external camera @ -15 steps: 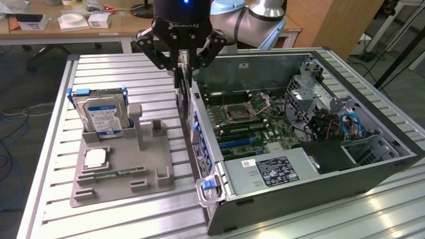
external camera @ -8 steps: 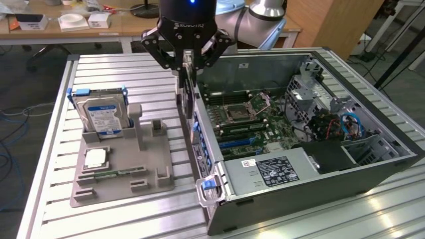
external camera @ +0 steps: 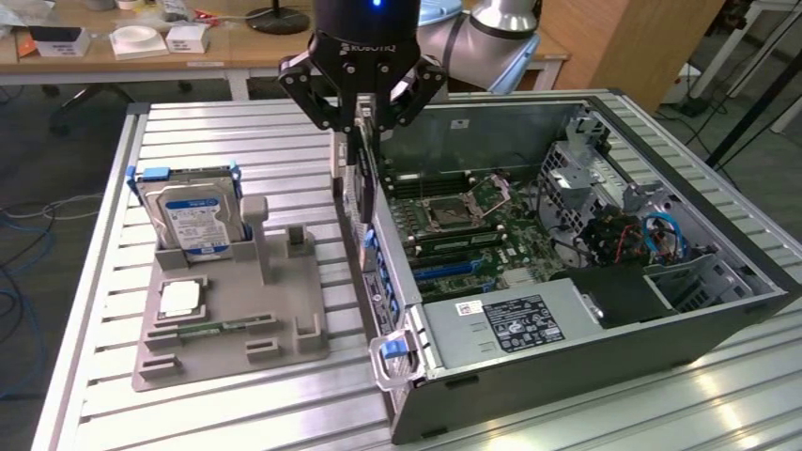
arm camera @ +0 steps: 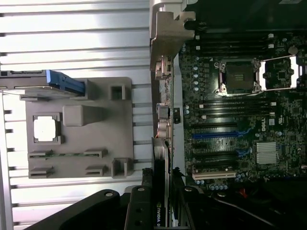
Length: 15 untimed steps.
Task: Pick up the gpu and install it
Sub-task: 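Pick up the gpu and move the gpu toward the slot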
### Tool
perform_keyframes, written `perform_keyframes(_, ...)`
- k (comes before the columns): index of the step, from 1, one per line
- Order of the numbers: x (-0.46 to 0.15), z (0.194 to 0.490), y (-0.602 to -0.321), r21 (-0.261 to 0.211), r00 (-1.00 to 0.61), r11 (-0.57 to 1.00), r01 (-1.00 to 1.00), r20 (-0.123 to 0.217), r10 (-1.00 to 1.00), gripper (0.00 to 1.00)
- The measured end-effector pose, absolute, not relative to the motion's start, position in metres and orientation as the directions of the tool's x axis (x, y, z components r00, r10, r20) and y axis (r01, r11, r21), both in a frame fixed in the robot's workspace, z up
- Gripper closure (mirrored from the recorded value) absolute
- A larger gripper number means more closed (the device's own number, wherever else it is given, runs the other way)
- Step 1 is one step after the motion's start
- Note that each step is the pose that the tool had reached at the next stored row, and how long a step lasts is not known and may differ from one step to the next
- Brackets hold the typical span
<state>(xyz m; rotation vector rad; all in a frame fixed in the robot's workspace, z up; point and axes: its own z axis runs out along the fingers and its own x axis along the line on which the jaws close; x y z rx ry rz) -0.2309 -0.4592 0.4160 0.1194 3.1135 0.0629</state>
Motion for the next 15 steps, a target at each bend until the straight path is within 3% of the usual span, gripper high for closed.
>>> perform_keyframes(15, -0.215, 0.416, -0.459, 0.041, -0.997, 0.996, 0.076, -0.024, 0.077, 0.74)
